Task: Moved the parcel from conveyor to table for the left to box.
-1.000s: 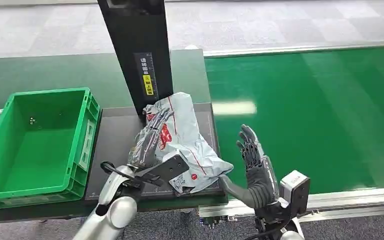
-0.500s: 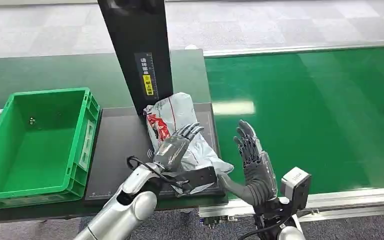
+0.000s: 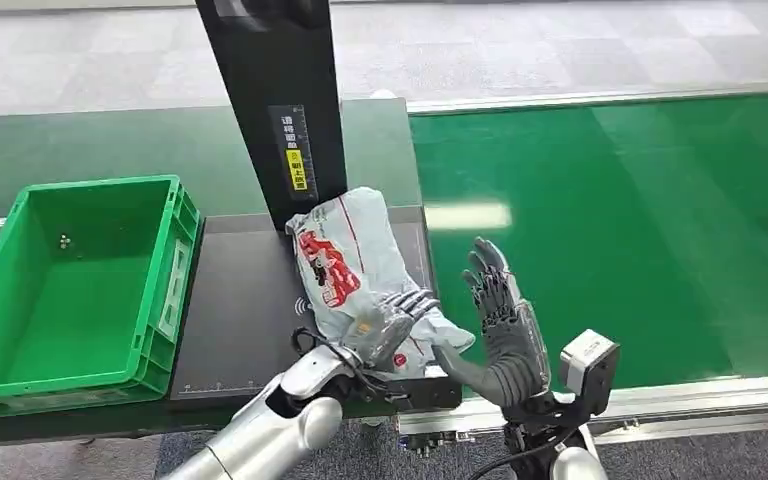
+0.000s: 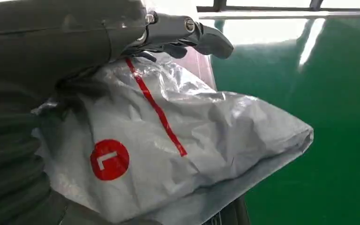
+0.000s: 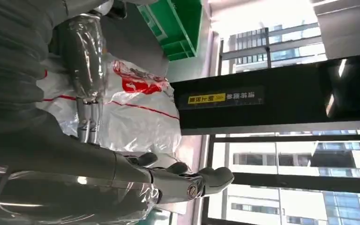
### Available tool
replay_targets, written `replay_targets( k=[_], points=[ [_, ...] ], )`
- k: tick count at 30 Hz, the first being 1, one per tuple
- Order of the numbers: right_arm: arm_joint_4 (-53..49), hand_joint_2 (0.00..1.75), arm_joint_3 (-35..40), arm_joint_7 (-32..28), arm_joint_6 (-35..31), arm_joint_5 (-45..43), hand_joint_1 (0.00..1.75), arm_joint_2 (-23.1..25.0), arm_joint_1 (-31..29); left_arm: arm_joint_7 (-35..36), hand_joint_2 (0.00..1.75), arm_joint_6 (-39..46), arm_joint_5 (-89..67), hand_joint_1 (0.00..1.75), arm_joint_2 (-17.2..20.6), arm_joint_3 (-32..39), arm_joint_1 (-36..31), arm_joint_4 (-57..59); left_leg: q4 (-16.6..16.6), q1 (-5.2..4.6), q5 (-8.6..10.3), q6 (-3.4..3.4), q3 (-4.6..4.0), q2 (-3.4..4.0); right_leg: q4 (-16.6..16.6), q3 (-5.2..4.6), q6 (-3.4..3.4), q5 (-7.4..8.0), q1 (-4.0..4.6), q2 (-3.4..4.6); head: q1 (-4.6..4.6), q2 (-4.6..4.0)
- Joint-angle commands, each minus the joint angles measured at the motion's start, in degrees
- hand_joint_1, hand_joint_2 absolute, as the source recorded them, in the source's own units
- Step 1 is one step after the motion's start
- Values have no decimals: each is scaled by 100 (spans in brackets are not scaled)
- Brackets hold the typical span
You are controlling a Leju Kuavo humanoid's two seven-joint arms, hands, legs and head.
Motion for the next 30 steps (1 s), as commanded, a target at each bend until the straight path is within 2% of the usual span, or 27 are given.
replay_targets(
  k=[1,15,16,17,18,30],
  points=[
    [115,175,50,-5,-21,-27,0,115,-64,20,175,-15,-43,0,44,-433,-185,705,-10,-1,2,0,11,2,-8,9,-6,2,0,5,0,0],
    [-41,175,-1,-34,54,61,0,49,15,-30,175,-103,-163,2,89,-739,-103,669,-39,-5,16,4,27,-5,-37,26,-14,15,-3,3,0,0],
    [-37,175,-7,-48,59,61,0,40,9,-30,175,-109,-165,44,102,-744,-102,664,-20,-5,7,2,18,-1,-17,15,-10,6,-3,4,0,0],
    [-40,175,-9,-53,65,59,0,39,12,-27,175,-115,-161,162,110,-747,-98,649,-18,-4,5,2,16,1,-15,13,-8,5,-2,6,0,0],
    [-63,175,-29,-55,68,59,0,38,15,-44,175,-123,-155,175,130,-755,-96,597,-13,-3,2,1,13,1,-10,11,-7,2,-2,5,0,0],
    [-94,175,-95,-61,210,76,0,60,-8,-328,175,-245,93,175,291,-737,-36,216,-9,-2,1,0,22,6,-6,19,-5,3,-1,8,-2,0]
  ],
)
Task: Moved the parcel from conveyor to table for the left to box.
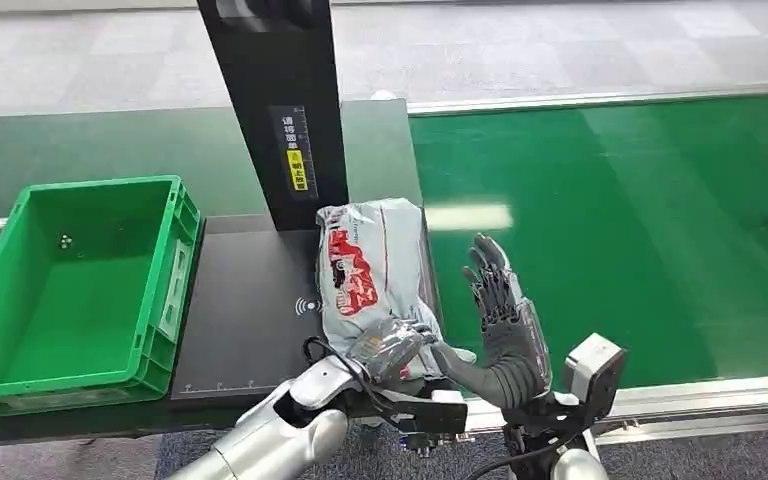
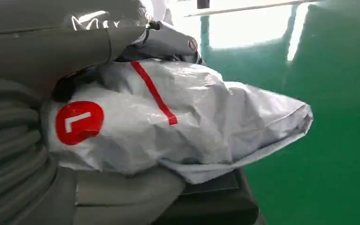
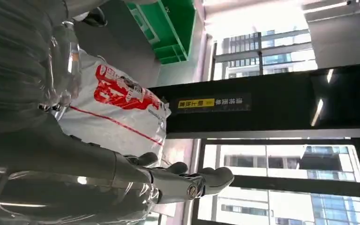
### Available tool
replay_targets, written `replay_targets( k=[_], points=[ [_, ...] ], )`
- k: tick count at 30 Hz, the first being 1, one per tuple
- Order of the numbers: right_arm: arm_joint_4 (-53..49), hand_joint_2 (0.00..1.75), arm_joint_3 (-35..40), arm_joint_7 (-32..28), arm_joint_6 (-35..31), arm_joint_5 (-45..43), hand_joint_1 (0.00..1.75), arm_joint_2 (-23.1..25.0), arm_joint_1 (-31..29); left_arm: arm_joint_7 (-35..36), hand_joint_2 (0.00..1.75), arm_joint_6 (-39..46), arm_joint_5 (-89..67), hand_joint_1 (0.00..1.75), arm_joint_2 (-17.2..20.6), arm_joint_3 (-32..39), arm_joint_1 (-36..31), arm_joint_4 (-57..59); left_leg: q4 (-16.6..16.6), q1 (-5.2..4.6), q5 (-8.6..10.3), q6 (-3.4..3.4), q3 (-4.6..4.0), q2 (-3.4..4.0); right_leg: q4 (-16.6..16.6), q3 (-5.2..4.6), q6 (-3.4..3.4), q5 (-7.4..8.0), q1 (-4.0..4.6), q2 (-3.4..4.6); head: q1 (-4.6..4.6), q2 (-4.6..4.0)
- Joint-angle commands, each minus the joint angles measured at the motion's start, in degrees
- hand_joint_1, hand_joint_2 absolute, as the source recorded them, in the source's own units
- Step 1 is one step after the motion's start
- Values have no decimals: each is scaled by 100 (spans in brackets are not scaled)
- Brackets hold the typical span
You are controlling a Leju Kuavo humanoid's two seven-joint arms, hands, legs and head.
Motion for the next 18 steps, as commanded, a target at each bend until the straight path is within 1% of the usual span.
replay_targets(
  k=[1,5,13,18],
  points=[
    [77,175,-107,-12,92,4,0,-26,-36,-252,175,-115,267,175,302,-190,59,-168,-11,-2,2,0,10,8,-9,6,-7,4,-1,11,0,0],
    [39,175,-127,-12,139,-1,0,-52,5,-392,175,7,447,175,405,-81,72,-459,-7,-1,1,0,5,5,-5,2,-4,2,0,8,0,0],
    [-36,175,-205,21,141,-35,0,-95,100,-1023,175,244,1635,175,896,478,549,-2340,-6,-2,1,0,-4,8,-2,-8,-7,2,-1,12,0,0],
    [-38,175,-224,22,32,-58,0,-134,131,-1185,175,466,2223,175,1157,798,766,-3309,-11,-2,2,-1,-2,10,-4,-9,-10,4,-1,15,0,0]
  ],
)
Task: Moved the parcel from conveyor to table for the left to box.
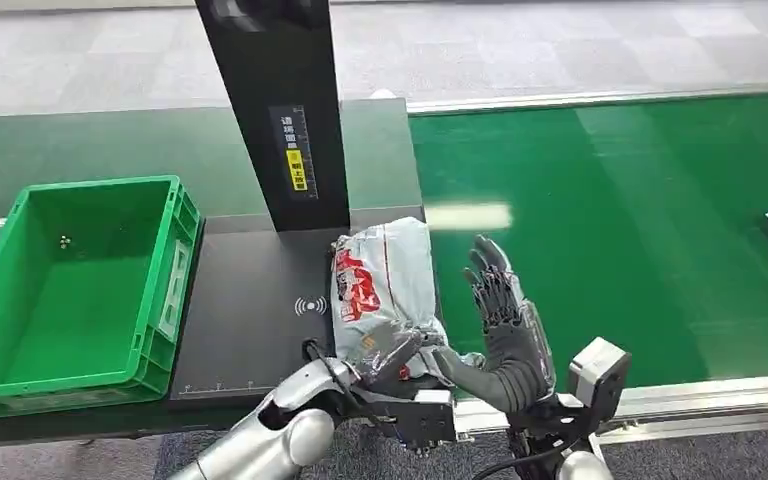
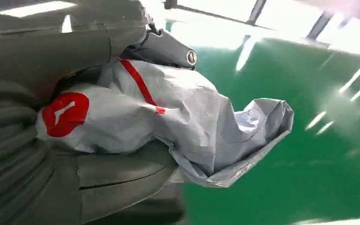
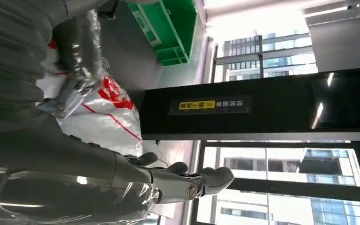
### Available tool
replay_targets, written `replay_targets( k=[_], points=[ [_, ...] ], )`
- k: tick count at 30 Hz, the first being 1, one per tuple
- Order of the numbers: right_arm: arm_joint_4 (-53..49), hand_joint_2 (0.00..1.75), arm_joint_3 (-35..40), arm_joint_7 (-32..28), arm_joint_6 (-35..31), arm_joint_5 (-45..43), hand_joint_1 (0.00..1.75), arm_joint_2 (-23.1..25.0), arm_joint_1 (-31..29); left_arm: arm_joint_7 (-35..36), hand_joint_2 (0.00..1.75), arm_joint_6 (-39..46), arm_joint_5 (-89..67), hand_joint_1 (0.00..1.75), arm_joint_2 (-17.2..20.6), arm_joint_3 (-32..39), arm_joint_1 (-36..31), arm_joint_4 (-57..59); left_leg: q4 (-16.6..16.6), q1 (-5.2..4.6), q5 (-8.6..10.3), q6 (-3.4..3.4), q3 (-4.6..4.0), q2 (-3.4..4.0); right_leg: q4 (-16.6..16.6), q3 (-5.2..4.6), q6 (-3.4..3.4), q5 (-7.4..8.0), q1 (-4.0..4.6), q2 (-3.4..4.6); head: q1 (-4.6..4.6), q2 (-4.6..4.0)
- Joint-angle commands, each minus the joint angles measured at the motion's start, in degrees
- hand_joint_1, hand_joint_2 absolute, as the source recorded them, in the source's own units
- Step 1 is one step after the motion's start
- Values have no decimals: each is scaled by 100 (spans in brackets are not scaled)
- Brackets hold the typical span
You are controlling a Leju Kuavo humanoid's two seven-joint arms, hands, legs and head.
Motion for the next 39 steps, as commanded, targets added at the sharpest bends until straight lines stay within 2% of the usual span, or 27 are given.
replay_targets(
  k=[1,3,5,12,22,25,27,28,35,39],
  points=[
    [43,175,-130,20,-141,-53,0,-132,55,-241,175,225,717,175,693,571,370,-1868,-10,-3,3,-1,5,9,-5,-2,-9,4,-2,14,0,0],
    [36,175,-153,16,-264,-70,0,-138,59,-327,175,351,906,175,726,716,446,-2179,-6,-2,1,-1,1,9,-1,-5,-8,3,-1,13,0,0],
    [-44,175,-123,-34,-448,-131,0,-269,181,-451,175,611,1282,175,940,1099,667,-3013,-7,-2,2,0,2,6,-3,-3,-7,2,0,10,0,0],
    [-193,175,-135,-101,-619,-166,0,-296,406,-589,175,1033,1375,175,1147,1728,1221,-4059,-6,-1,-3,0,2,14,-1,-5,-6,0,-1,17,0,0],
    [-269,175,-288,-145,-630,-143,0,-196,534,-937,175,1632,1217,175,1102,3358,2549,-5436,-12,-2,-5,-2,7,28,-4,-7,-10,0,0,32,0,0],
    [-403,175,-359,-162,-580,-66,0,-89,660,-1227,175,1919,1165,175,993,4066,3348,-5874,-16,-2,-8,-2,14,38,-7,-3,-9,0,0,41,-2,0],
    [-488,175,-412,-164,-554,-50,0,-41,749,-1330,175,2073,1261,175,832,4557,3561,-6012,-29,-3,-10,-3,29,44,-17,8,-14,-1,-1,50,0,0],
    [-514,175,-421,-164,-548,-47,0,-37,771,-1360,175,1997,1373,175,862,4671,3586,-6047,-8,-2,-11,-3,7,29,0,-7,-9,-6,-1,32,0,0],
    [-496,175,-465,-210,-401,41,0,57,877,-1217,175,1901,1337,175,544,5858,3463,-5846,-11,-1,-4,-5,3,9,-2,-4,-9,-9,0,12,0,0],
    [-482,175,-484,-199,-272,107,0,153,822,-1096,175,1791,1493,175,611,6351,3352,-5646,-9,-1,-5,-5,2,9,0,-5,-10,-9,1,11,-2,0]
  ],
)
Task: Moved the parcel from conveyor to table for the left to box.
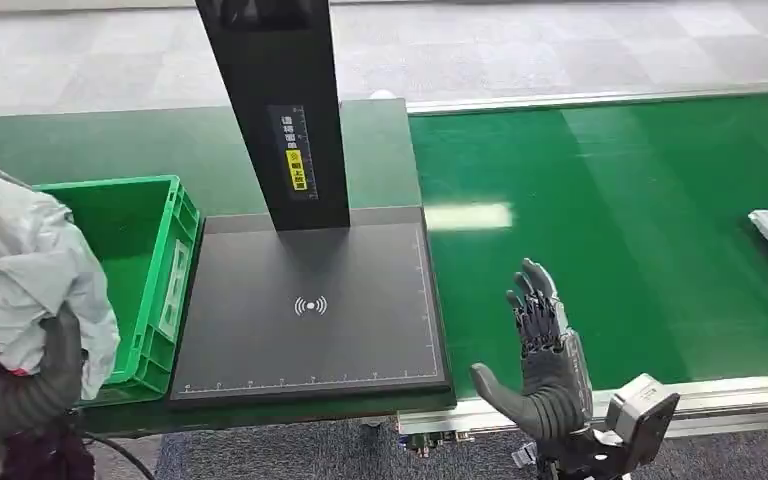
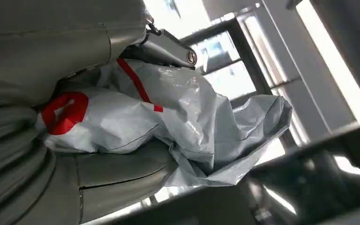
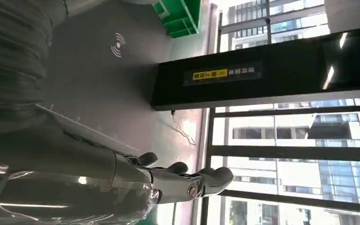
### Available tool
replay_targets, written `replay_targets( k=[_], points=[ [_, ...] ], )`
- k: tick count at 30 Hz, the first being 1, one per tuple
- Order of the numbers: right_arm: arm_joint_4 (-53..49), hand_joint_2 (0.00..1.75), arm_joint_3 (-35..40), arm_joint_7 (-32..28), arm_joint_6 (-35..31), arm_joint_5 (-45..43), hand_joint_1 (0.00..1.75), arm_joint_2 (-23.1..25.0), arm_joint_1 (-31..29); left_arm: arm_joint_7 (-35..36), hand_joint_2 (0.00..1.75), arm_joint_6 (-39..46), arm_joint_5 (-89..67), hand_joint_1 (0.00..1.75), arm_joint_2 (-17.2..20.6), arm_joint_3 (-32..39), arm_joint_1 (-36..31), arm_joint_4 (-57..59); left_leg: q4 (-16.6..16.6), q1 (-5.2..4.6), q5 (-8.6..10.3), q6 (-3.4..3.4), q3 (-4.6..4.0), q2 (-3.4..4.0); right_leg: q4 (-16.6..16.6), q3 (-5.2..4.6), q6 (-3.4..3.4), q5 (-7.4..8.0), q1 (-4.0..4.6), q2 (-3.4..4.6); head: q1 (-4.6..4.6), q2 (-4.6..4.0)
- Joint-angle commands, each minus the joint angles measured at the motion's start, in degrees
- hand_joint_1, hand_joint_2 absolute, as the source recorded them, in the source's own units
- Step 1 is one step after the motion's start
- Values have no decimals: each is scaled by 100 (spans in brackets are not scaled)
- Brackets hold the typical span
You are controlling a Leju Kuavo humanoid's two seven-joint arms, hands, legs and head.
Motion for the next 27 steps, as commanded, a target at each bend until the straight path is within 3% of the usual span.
replay_targets(
  k=[1,11,22,27],
  points=[
    [24,175,-215,5,207,94,0,300,32,210,175,-248,184,175,-190,1661,-124,300,-7,-2,1,0,8,4,-3,3,-6,2,-1,8,-2,0],
    [83,175,-207,39,385,119,0,314,-17,657,175,-812,-54,175,17,1884,-988,1119,-14,-2,9,1,11,-17,-11,13,-8,4,-1,-12,0,0],
    [95,175,-242,96,415,180,0,355,-97,989,175,-1091,-506,175,340,1177,-1655,1892,-6,-1,7,0,7,-18,-4,9,-7,2,-1,-16,-2,0],
    [119,175,-259,174,404,181,0,359,-229,1197,175,-1086,-551,175,320,1088,-1726,2030,-15,-2,12,1,10,-22,-13,14,-9,6,-1,-17,-2,0]
  ],
)
